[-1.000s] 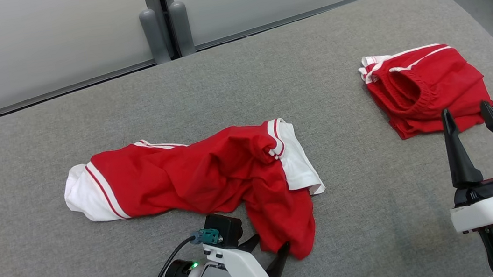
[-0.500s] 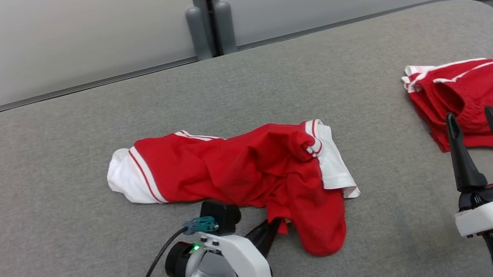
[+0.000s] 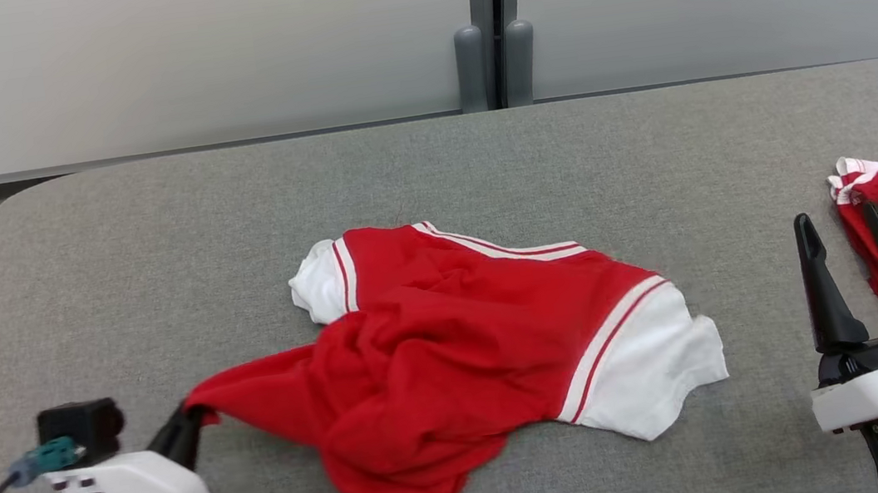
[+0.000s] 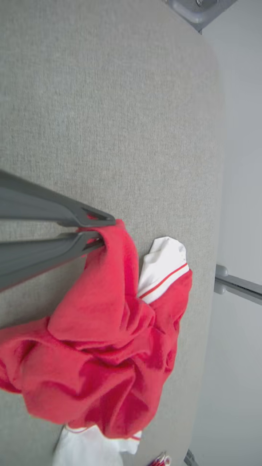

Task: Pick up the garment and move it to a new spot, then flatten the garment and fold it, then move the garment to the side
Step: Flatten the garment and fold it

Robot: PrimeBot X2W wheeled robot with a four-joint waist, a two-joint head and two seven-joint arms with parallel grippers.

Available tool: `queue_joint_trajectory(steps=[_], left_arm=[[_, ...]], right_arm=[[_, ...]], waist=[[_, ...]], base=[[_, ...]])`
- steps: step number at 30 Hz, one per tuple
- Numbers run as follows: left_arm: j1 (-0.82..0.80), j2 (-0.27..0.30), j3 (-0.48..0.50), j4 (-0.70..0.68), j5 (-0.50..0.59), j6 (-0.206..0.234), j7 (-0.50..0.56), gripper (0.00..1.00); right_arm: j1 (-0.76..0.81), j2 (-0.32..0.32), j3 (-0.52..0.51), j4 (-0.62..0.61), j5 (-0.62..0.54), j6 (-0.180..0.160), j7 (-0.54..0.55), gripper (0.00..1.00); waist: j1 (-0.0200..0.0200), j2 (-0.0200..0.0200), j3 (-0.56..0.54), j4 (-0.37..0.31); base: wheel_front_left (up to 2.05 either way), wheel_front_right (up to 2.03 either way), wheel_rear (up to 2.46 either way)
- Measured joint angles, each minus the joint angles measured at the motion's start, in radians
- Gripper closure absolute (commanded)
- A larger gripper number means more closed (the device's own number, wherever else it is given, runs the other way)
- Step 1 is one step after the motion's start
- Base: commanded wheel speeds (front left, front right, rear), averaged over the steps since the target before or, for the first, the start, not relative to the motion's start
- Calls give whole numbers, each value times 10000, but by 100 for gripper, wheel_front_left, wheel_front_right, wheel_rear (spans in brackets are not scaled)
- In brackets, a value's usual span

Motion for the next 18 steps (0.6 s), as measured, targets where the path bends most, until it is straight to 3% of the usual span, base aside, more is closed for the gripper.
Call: queue_joint_trajectory(steps=[3,7,11,12,13,14,18], left_arm=[[251,629,677,155,31,449,-182,100],[294,934,1534,623,180,995,-957,100],[167,984,1858,1672,167,844,-1638,100],[76,951,1829,2004,169,731,-1806,87],[-14,928,1801,2334,190,610,-1948,11],[-102,871,1741,2614,228,497,-2056,0],[-246,408,1386,3126,293,150,-2483,0]], right_arm=[[-25,-50,115,4,2,0,0,0],[-87,-182,100,12,2,0,0,0],[-142,-244,182,90,4,0,0,0],[-153,-265,209,109,6,0,0,0],[-174,-290,242,148,10,0,0,0],[-185,-305,288,188,10,0,0,0],[-175,-286,428,314,29,0,0,0]], waist=[[0,0,131,-27],[-1,0,337,-140],[0,0,467,-253],[0,0,476,-274],[0,0,468,-288],[0,-1,441,-298],[0,0,237,-250]], base=[[0,0,0],[0,0,0],[0,0,0],[0,0,0],[0,0,0],[0,0,0],[0,0,0]])
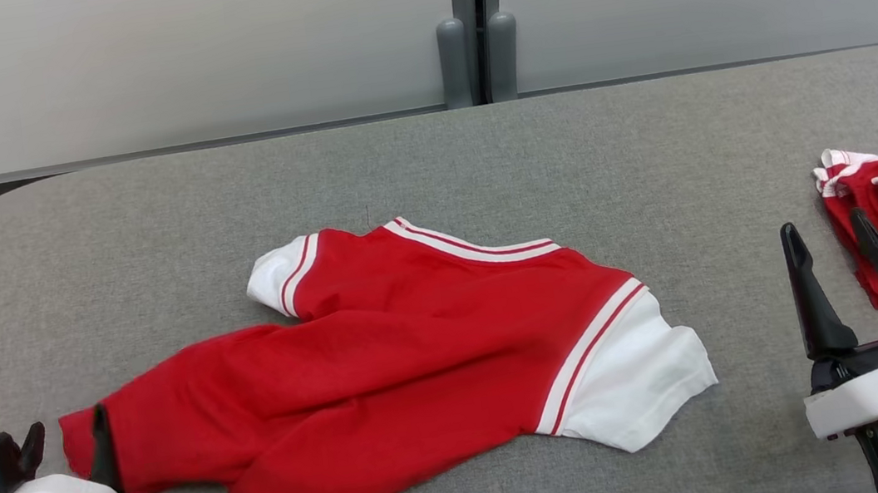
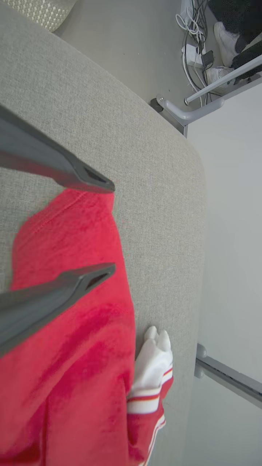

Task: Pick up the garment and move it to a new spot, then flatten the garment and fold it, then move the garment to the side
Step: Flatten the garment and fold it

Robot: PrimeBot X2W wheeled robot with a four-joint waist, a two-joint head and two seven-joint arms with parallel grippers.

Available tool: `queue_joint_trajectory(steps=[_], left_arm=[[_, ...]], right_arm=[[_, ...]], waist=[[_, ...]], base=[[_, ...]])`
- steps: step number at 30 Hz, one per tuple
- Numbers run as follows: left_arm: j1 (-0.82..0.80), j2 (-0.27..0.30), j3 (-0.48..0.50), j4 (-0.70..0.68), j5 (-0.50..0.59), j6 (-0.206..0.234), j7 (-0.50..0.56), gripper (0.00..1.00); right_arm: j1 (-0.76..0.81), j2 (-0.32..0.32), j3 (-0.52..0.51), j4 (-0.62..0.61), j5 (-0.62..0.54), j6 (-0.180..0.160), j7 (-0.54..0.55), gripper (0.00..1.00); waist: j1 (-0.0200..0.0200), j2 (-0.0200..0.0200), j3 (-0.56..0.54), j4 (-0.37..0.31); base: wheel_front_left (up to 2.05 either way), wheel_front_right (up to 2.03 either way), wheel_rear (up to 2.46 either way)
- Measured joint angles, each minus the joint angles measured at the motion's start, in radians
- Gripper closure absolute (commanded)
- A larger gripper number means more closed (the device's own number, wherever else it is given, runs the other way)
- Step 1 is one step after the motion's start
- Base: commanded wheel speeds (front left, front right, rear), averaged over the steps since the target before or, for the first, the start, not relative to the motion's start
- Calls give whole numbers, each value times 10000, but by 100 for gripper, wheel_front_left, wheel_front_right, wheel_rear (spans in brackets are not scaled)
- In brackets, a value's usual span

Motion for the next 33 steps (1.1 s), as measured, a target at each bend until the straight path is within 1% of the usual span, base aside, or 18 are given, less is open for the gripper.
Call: queue_joint_trajectory(steps=[2,4,6,8,9,12,15,18,21,25,29,33], left_arm=[[4,-100,-140,-23,201,4,-274,0],[84,-211,-174,-324,451,157,-857,0],[215,-395,-234,-834,759,412,-1494,0],[456,-690,-364,-1430,1012,642,-1933,0],[651,-980,-522,-1998,1223,773,-2180,0],[743,-1290,-713,-2585,1459,805,-2366,0],[778,-1557,-984,-2786,1488,625,-2393,0],[776,-1751,-1229,-2886,1555,470,-2426,0],[689,-1941,-1358,-2909,1553,326,-2462,0],[455,-2268,-1565,-2847,1555,105,-2479,0],[221,-2763,-1764,-2575,1555,-194,-2497,0],[-66,-3210,-1822,-2207,1557,-529,-2510,0]], right_arm=[[78,4,38,52,46,0,0,0],[170,40,63,84,67,0,0,0],[194,63,67,82,79,0,0,0],[240,77,67,77,81,0,0,0],[281,73,94,77,82,0,0,0],[251,8,307,144,82,0,0,0],[-82,-142,871,543,207,0,0,0],[-808,-395,1555,1200,360,0,222,0],[-1826,-686,2255,1824,637,0,755,0],[-3274,-1210,3457,2568,1116,0,1651,0],[-4589,-1538,4500,3335,2115,0,2474,0],[-5748,-1802,5035,4349,3409,2,3250,0]], waist=[[0,0,-129,87],[0,0,-241,215],[0,0,-336,368],[0,0,-411,556],[0,0,-460,775],[0,0,-500,1156],[0,0,-502,1580],[0,0,-447,2026],[0,0,-323,2470],[0,0,-31,3037],[0,0,362,3573],[0,0,780,4124]], base=[[0,0,0],[0,0,0],[0,0,0],[0,0,0],[0,0,0],[0,0,0],[0,0,0],[0,0,0],[0,0,0],[0,0,0],[0,0,0],[0,0,0]])
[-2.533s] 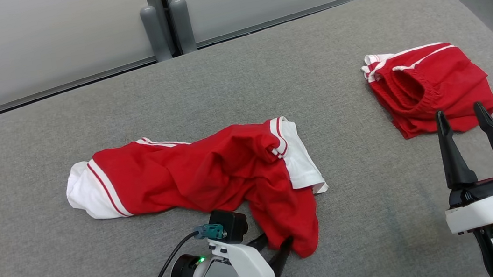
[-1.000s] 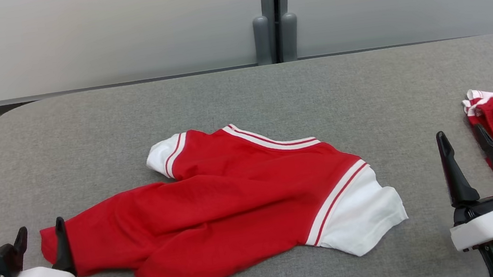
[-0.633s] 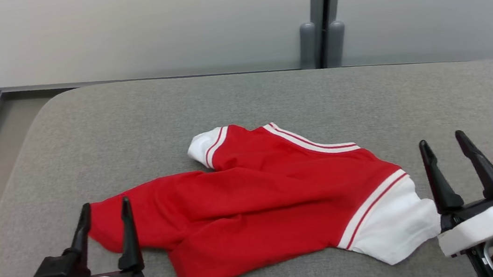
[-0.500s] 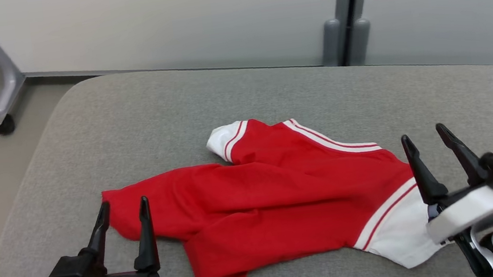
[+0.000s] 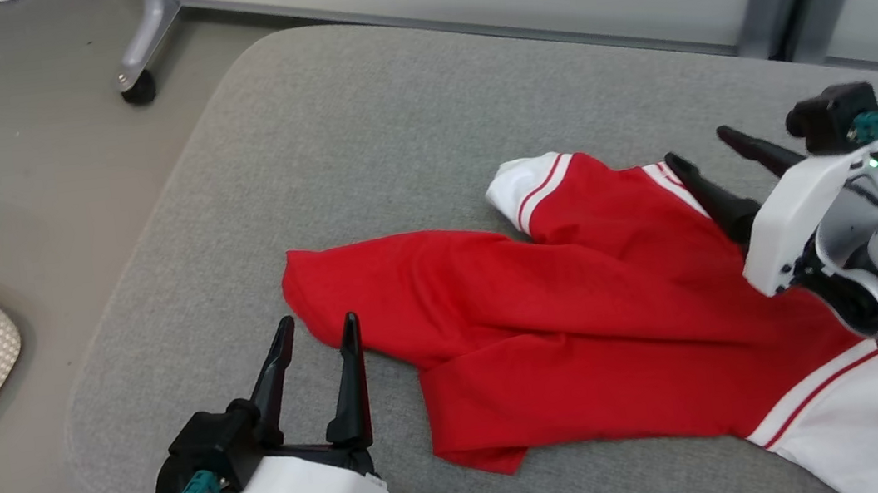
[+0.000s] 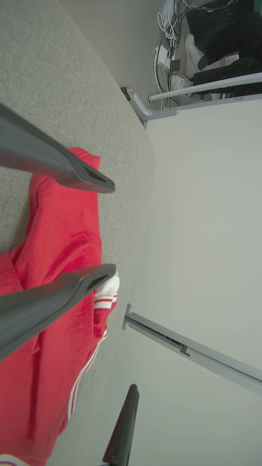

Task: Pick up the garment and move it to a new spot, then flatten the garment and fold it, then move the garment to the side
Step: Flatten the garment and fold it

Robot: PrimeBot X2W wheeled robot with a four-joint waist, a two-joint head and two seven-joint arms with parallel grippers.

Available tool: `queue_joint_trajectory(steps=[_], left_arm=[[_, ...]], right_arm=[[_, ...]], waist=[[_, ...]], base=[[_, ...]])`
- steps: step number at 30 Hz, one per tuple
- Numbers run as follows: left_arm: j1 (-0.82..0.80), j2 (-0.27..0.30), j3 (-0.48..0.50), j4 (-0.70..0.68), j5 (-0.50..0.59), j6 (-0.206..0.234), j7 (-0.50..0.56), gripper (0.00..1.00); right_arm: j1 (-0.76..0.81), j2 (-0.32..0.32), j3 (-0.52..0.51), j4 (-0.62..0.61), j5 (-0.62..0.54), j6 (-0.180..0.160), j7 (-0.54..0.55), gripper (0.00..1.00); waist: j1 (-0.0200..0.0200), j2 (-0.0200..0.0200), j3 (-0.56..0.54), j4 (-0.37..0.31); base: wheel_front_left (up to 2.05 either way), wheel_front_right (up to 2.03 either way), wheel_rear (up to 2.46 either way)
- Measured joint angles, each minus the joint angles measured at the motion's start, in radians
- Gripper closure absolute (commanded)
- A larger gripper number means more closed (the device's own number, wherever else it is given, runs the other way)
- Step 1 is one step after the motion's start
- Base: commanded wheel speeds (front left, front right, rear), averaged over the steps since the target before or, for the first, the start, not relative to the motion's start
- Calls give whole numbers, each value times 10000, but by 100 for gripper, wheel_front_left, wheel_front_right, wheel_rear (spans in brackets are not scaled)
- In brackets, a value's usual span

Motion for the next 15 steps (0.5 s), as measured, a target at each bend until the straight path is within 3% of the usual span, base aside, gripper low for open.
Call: queue_joint_trajectory(steps=[6,15], left_arm=[[-198,-627,270,238,249,-431,-13,0],[-113,-1032,941,309,700,-803,-15,0]], right_arm=[[-1348,-424,606,1724,1218,-10,1396,0],[-2494,-274,1827,3007,2314,-4,3436,0]], waist=[[0,0,678,804],[0,0,1349,1279]], base=[[0,0,0],[0,0,0]])
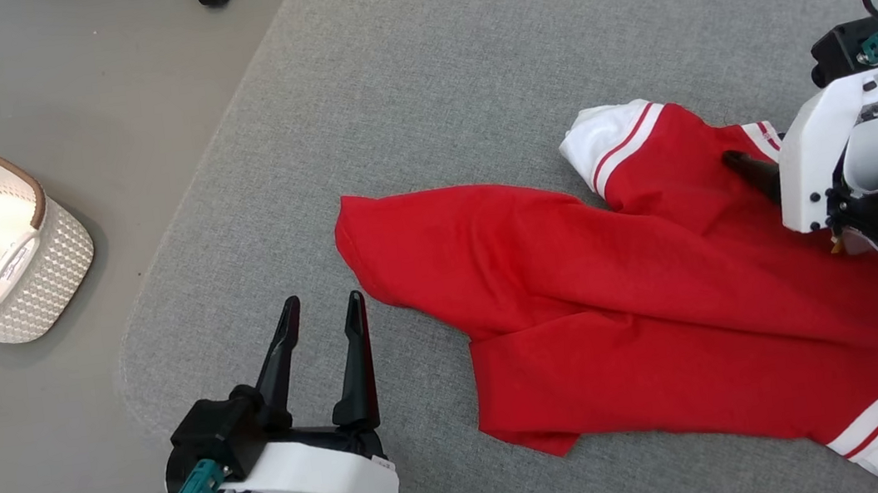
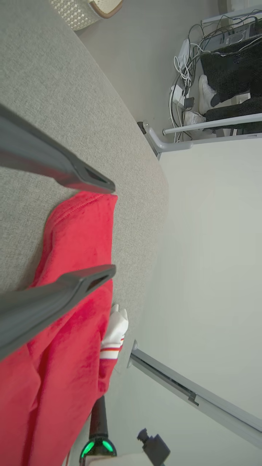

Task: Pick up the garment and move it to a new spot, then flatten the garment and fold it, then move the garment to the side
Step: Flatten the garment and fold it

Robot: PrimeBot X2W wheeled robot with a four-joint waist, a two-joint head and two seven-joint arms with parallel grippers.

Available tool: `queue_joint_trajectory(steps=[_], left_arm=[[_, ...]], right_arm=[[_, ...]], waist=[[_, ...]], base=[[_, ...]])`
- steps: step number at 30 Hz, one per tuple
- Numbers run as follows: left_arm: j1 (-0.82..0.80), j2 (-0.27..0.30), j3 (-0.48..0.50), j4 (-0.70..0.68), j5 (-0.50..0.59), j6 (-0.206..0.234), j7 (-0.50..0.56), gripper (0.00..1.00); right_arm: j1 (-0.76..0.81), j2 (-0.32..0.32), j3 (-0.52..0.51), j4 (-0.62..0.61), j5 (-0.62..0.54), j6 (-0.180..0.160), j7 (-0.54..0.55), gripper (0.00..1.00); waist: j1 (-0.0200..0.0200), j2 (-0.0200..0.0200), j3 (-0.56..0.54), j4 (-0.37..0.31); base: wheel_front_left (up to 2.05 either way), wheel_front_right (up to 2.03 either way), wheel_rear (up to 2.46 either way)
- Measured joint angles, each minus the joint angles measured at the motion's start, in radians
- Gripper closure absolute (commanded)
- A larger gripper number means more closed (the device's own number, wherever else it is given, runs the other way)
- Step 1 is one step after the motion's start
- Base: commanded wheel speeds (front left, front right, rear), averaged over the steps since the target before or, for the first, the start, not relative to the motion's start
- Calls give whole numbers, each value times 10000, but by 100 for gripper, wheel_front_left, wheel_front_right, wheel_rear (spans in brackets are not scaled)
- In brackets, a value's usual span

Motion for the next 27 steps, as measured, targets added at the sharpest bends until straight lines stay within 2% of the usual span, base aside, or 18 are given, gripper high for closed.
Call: queue_joint_trajectory(steps=[1,2,3,6,11,18,23,27], left_arm=[[29,-31,35,25,31,-36,0,0],[48,-67,69,52,67,-63,0,0],[55,-92,92,82,84,-107,0,0],[55,-115,134,151,115,-178,0,0],[40,-140,186,366,322,-328,0,0],[51,84,337,437,552,-470,0,0],[-50,98,240,316,606,-497,4,0],[-201,82,128,257,631,-502,8,0]], right_arm=[[-58,27,81,84,96,0,127,7],[-72,61,174,105,188,0,196,49],[-72,90,265,88,288,0,207,100],[-65,69,431,50,407,0,0,100],[-62,15,556,309,387,0,-1639,100],[-74,150,291,1279,604,4,-3298,100],[-539,-295,44,1948,698,4,-3856,100],[-1089,-756,-59,2428,600,4,-4176,100]], waist=[[0,0,-17,-4],[0,0,-39,-8],[0,0,-63,-12],[0,0,-124,-21],[0,0,-459,-145],[0,0,-983,-1105],[0,0,-1012,-1808],[0,0,-583,-1998]], base=[[0,0,0],[0,0,0],[0,0,0],[0,0,0],[0,0,0],[0,0,0],[0,0,0],[0,0,0]])
